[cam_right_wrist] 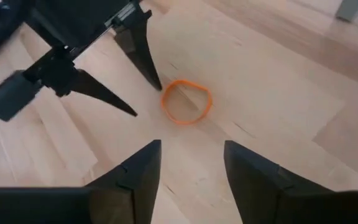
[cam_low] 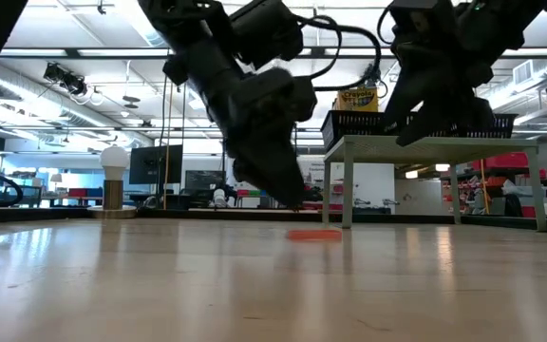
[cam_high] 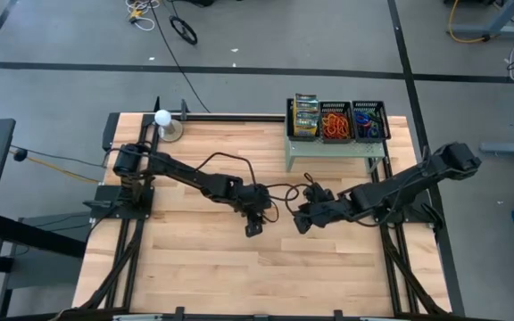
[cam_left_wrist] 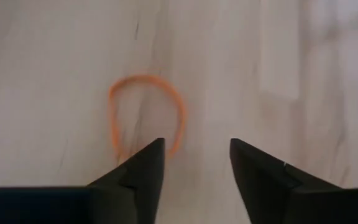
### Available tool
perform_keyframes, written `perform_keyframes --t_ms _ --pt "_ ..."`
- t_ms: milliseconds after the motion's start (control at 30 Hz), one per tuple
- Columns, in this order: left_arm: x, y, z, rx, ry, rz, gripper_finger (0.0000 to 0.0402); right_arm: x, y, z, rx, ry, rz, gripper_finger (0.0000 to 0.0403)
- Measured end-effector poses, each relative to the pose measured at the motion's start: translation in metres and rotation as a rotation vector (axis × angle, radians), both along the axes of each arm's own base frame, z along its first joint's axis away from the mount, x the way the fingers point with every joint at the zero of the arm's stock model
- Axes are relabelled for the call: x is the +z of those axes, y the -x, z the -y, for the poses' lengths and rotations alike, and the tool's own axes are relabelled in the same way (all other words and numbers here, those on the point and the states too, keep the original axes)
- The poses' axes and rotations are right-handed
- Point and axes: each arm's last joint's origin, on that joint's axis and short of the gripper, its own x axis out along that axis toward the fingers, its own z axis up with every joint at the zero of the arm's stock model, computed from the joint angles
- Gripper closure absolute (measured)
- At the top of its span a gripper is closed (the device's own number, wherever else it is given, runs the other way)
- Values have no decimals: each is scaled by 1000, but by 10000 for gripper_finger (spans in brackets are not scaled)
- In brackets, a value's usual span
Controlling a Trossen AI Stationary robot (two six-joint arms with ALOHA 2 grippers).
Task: Pick & Place Office Desk Supplies
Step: Put the orange rubber band into the middle black basket on the shelf
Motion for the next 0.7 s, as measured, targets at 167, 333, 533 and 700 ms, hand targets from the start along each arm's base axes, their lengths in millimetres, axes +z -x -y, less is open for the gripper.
perform_keyframes --t_ms 167,333,533,700 --pt "9 9 -1 -22 -85 -132 200 -7 -8 0 -28 -22 16 215" --pt "19 40 5 -7 -159 -72 298 -24 -26 -1 -24 -19 33 223" --pt "6 100 3 107 -2 197 392 -42 -43 4 -75 -3 -12 231" --pt "2 138 -2 200 73 451 393 -55 -68 15 -114 11 -101 232"
